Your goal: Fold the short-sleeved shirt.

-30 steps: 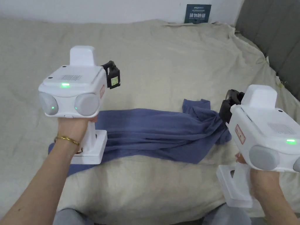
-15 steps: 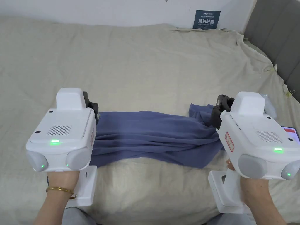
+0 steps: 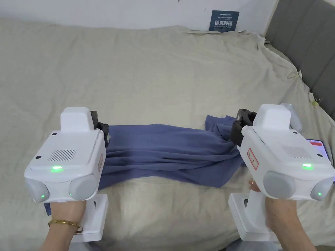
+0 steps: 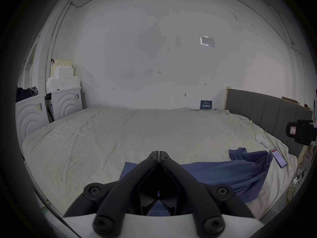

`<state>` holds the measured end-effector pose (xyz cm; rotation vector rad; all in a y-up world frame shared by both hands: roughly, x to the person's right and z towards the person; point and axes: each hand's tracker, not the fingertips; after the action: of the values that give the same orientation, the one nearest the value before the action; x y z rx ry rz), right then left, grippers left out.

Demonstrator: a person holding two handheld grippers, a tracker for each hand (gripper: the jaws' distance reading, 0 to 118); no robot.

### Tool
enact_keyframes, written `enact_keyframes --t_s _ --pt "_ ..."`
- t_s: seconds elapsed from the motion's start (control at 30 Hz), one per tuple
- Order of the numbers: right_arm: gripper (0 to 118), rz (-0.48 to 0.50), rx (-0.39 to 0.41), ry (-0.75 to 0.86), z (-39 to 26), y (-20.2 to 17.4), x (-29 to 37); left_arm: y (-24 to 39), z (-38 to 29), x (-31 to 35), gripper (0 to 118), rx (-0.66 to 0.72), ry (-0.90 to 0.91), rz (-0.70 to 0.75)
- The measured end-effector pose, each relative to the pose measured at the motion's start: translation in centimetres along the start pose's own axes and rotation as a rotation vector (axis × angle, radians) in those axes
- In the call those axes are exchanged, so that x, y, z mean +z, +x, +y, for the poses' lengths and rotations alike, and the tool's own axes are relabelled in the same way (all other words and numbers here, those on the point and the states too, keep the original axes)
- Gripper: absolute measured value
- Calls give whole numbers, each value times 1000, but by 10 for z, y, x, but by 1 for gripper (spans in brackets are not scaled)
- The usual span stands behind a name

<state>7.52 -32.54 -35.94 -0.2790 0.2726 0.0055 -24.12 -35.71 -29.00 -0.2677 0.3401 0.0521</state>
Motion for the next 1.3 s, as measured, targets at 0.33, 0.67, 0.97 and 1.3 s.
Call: enact_keyframes --t_s 0.33,0.67,0.97,1.3 --pt "96 -33 71 -288 66 22 -88 -2 8 -3 0 1 -2 5" --pt "96 -19 85 -823 67 44 -234 -10 13 -13 0 18 3 21" --pt "93 -29 66 -1029 26 41 -294 -13 9 -38 0 45 -30 35" --pt "11 -78 65 -1049 5 34 -308 -16 0 -53 0 58 -72 44"
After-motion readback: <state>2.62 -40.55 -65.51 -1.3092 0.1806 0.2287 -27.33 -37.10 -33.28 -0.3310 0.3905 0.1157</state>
